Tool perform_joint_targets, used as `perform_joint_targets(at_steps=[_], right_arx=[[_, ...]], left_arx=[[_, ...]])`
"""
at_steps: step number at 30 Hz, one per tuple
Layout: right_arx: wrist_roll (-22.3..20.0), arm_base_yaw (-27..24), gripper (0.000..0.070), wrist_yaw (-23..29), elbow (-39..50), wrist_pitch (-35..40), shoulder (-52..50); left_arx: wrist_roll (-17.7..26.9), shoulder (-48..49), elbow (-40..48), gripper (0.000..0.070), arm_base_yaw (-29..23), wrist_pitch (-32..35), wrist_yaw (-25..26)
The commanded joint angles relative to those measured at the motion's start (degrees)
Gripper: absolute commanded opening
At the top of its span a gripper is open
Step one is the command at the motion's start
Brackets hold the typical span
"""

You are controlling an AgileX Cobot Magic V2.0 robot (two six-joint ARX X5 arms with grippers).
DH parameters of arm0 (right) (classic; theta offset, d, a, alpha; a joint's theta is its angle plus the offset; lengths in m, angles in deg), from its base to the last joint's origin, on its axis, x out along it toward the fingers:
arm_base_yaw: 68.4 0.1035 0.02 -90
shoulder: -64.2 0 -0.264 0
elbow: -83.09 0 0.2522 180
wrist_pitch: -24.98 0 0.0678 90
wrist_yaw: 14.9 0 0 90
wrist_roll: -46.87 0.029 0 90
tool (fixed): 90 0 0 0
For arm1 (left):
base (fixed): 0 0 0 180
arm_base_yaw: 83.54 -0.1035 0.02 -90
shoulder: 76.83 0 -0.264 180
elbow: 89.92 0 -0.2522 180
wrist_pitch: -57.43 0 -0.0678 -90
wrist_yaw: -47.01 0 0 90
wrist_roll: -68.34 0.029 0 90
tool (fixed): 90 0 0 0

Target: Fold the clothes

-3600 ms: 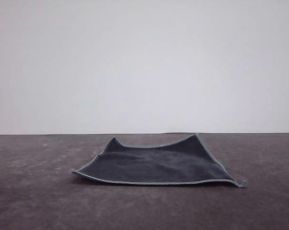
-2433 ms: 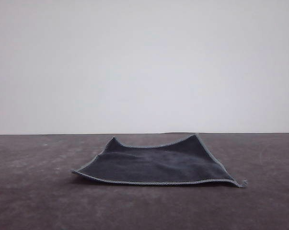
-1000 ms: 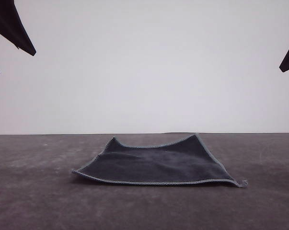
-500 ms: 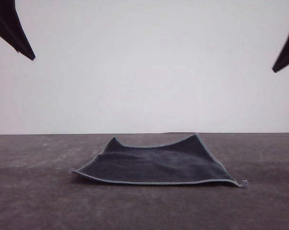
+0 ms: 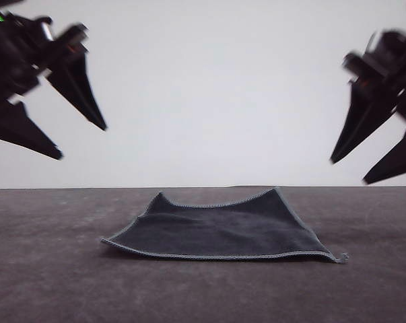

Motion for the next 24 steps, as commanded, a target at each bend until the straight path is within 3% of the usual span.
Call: perform_joint_targets(at_steps=[1, 13, 24], right_arx=[[-0.4, -0.2, 0.0325, -0.5, -2.2, 2.3, 3.8], [-0.9, -2.1, 0.0328, -3.7, -16.3, 6.0, 24.4], [-0.9, -2.8, 0.0336, -4.6, -21.3, 9.2, 28.6]], left_arx=[[0.2, -3.5, -2.3, 0.0461, 0.2, 1.9, 0.9], [1.1, -24.1, -17.0, 0.0461, 0.4, 4.9, 2.3], [3.8, -40.9, -30.9, 0.0461, 1.1, 6.0, 2.2]])
